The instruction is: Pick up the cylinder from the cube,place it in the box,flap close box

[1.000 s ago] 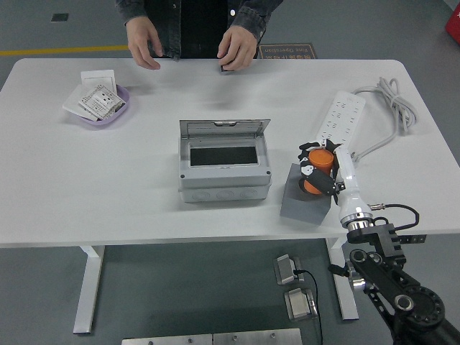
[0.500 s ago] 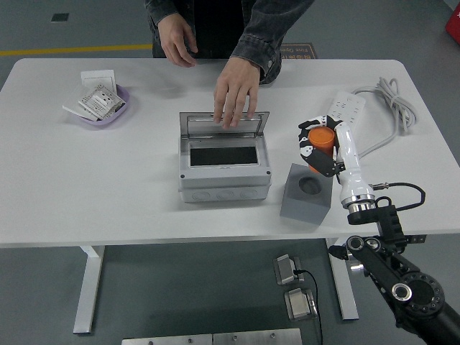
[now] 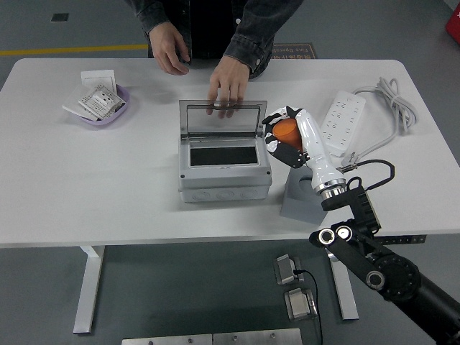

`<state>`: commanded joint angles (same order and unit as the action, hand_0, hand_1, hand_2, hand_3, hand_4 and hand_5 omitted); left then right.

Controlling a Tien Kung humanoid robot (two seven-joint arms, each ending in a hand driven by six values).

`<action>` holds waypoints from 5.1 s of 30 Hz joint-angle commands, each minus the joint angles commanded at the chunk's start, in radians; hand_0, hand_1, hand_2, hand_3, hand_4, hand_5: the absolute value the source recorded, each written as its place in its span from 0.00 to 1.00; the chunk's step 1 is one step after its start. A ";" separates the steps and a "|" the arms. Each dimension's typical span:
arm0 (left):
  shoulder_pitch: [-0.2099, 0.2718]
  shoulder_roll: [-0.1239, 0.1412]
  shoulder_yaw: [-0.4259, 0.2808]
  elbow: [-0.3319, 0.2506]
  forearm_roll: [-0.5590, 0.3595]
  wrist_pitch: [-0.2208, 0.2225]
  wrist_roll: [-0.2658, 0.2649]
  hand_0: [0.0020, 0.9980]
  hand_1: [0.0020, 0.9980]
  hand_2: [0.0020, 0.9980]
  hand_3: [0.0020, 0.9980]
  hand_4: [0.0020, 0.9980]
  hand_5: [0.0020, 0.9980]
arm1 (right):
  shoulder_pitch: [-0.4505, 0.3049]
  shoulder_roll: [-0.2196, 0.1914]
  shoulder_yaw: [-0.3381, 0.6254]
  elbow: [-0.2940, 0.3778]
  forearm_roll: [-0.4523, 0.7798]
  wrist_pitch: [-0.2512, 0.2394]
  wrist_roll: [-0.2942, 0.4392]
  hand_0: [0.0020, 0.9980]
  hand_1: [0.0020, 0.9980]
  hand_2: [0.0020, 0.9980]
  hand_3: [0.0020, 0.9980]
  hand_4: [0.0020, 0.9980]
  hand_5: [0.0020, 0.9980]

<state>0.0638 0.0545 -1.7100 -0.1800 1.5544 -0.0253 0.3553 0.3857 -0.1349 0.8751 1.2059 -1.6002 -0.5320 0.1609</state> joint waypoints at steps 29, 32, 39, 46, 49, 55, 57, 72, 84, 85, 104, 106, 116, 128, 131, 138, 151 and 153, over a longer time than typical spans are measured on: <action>-0.002 0.016 -0.030 0.000 0.038 0.001 0.011 0.64 0.66 0.57 0.63 0.69 0.40 | 0.403 0.091 -0.364 -0.263 -0.208 0.158 -0.213 0.00 0.01 0.29 0.27 0.03 0.01; -0.004 0.018 -0.032 0.000 0.041 0.001 0.011 0.64 0.66 0.57 0.63 0.69 0.40 | 0.417 0.106 -0.377 -0.286 -0.210 0.162 -0.212 0.00 0.02 0.30 0.26 0.03 0.01; -0.012 0.020 -0.034 0.000 0.048 0.000 0.010 0.64 0.66 0.57 0.63 0.69 0.40 | 0.445 0.122 -0.415 -0.348 -0.207 0.164 -0.193 0.00 0.02 0.30 0.26 0.04 0.00; -0.014 0.021 -0.033 0.000 0.050 -0.002 0.010 0.64 0.66 0.57 0.63 0.68 0.40 | 0.455 0.123 -0.454 -0.382 -0.196 0.162 -0.177 0.00 0.02 0.30 0.26 0.04 0.00; -0.015 0.021 -0.033 0.000 0.051 -0.002 0.010 0.64 0.66 0.57 0.63 0.68 0.40 | 0.456 0.124 -0.460 -0.390 -0.189 0.159 -0.172 0.00 0.02 0.30 0.26 0.05 0.00; -0.016 0.020 -0.035 0.000 0.054 -0.003 0.010 0.64 0.66 0.57 0.63 0.68 0.39 | 0.460 0.128 -0.464 -0.396 -0.176 0.173 -0.168 0.00 0.02 0.30 0.26 0.05 0.00; -0.017 0.020 -0.035 0.000 0.056 -0.004 0.010 0.64 0.66 0.57 0.63 0.68 0.39 | 0.459 0.128 -0.462 -0.394 -0.178 0.190 -0.168 0.00 0.02 0.30 0.26 0.05 0.00; -0.018 0.019 -0.023 0.000 0.053 -0.008 0.007 0.64 0.66 0.57 0.63 0.68 0.39 | 0.450 0.127 -0.435 -0.403 -0.204 0.223 -0.153 0.12 0.23 0.57 0.63 0.41 0.25; -0.019 0.018 0.016 0.000 0.026 -0.012 -0.001 0.64 0.66 0.56 0.63 0.68 0.38 | 0.439 0.111 -0.409 -0.400 -0.233 0.242 -0.139 0.37 0.39 0.66 0.75 0.83 0.49; -0.019 0.018 0.018 0.000 0.025 -0.012 -0.002 0.64 0.66 0.56 0.62 0.67 0.38 | 0.438 0.110 -0.408 -0.400 -0.234 0.242 -0.137 0.35 0.35 0.63 0.71 0.85 0.52; -0.018 0.010 0.025 0.000 0.035 -0.025 -0.002 0.64 0.66 0.54 0.62 0.67 0.37 | 0.429 0.107 -0.367 -0.372 -0.238 0.232 -0.126 0.46 0.53 0.69 0.76 0.97 0.51; -0.017 0.010 0.023 0.000 0.036 -0.025 -0.002 0.64 0.66 0.54 0.62 0.67 0.37 | 0.424 0.101 -0.364 -0.358 -0.224 0.231 -0.124 0.46 0.53 0.69 0.76 0.97 0.51; 0.003 0.003 0.029 0.000 0.023 -0.020 -0.005 0.64 0.66 0.52 0.61 0.64 0.37 | 0.338 -0.016 -0.320 -0.166 -0.044 0.250 -0.119 0.66 0.66 0.70 0.75 0.99 0.55; 0.006 0.004 0.024 0.000 0.019 -0.016 -0.008 0.64 0.66 0.53 0.61 0.64 0.38 | 0.406 -0.066 -0.218 -0.095 0.028 0.271 -0.130 0.59 0.60 0.69 0.74 0.99 0.56; 0.004 0.005 0.020 0.000 0.021 -0.015 -0.007 0.64 0.66 0.53 0.61 0.64 0.38 | 0.442 -0.054 -0.208 -0.146 0.022 0.276 -0.135 0.59 0.60 0.69 0.74 0.99 0.56; 0.001 0.009 0.016 0.000 0.022 -0.014 -0.004 0.64 0.66 0.53 0.61 0.64 0.38 | 0.521 -0.005 -0.223 -0.306 0.030 0.285 -0.136 0.62 0.62 0.69 0.73 0.99 0.57; -0.001 0.008 0.021 0.000 0.019 -0.014 -0.004 0.64 0.66 0.53 0.61 0.64 0.38 | 0.523 0.031 -0.283 -0.473 0.061 0.278 -0.124 0.63 0.61 0.69 0.73 0.97 0.56; 0.000 0.008 0.020 0.000 0.019 -0.014 -0.004 0.64 0.66 0.53 0.61 0.64 0.38 | 0.513 0.021 -0.290 -0.450 0.056 0.275 -0.126 0.63 0.61 0.69 0.73 0.97 0.56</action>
<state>0.0641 0.0624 -1.6900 -0.1800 1.5729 -0.0390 0.3509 0.8986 -0.1135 0.5856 0.7559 -1.5438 -0.2572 0.0352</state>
